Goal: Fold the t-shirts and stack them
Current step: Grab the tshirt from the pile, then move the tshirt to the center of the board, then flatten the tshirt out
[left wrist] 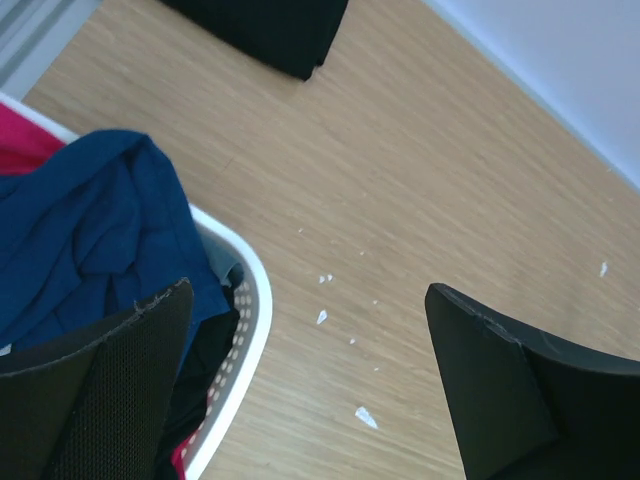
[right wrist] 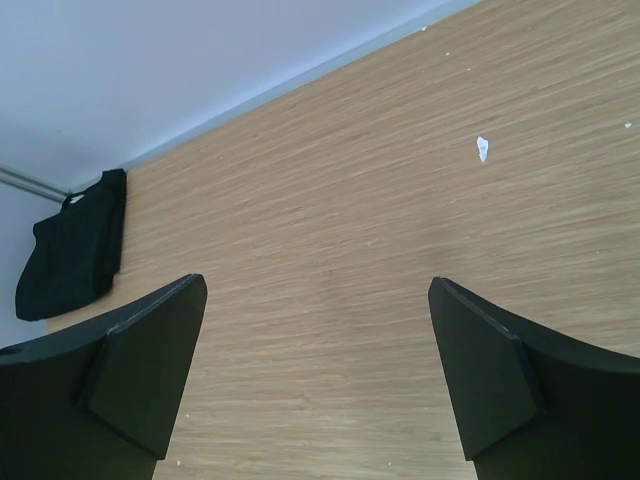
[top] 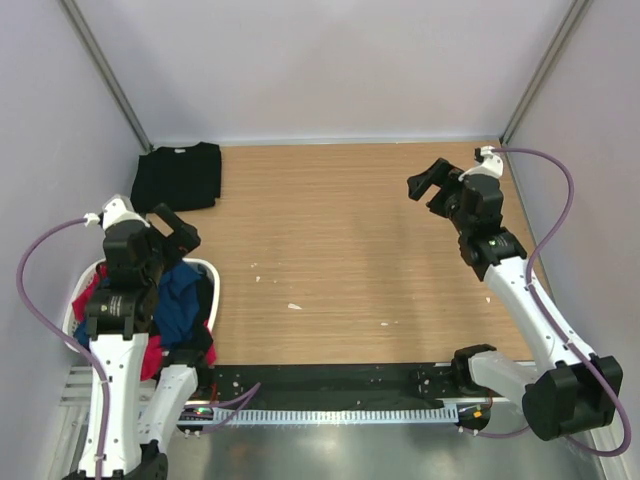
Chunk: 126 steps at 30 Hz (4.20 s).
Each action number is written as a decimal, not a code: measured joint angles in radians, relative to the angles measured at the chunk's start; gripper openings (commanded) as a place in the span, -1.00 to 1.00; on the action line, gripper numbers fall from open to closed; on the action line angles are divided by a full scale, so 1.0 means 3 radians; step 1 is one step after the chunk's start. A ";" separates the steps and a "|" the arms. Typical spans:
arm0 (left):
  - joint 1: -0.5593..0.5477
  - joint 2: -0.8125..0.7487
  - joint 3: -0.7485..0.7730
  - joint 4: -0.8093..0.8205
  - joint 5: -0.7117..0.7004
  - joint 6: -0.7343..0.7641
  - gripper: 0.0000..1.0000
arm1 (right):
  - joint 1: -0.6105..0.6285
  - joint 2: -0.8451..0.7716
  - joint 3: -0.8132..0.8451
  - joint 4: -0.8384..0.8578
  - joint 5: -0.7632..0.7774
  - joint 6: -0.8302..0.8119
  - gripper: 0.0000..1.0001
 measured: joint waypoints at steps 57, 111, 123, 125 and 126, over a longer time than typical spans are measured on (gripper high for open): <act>0.1213 0.1775 -0.0074 0.0100 -0.0282 -0.0455 -0.99 | 0.0001 -0.0015 -0.0468 -0.0065 -0.0050 0.0169 0.99; -0.2926 0.3435 0.0924 0.0281 0.0343 0.0440 0.96 | 0.0364 0.0184 -0.0394 -0.1174 -0.0045 0.0032 0.99; -0.1902 0.1859 -0.0031 0.0205 0.0072 -0.0076 0.99 | 0.1639 0.1375 0.0097 -0.0689 -0.0060 -0.0062 0.73; -0.1891 0.1736 -0.0131 0.0217 0.0076 -0.0132 0.99 | 0.1733 0.1550 0.0153 -0.0676 -0.0038 -0.0104 0.55; -0.1891 0.1699 -0.0168 0.0230 0.0079 -0.0163 1.00 | 0.1771 0.1619 0.0161 -0.0679 -0.0031 -0.0120 0.52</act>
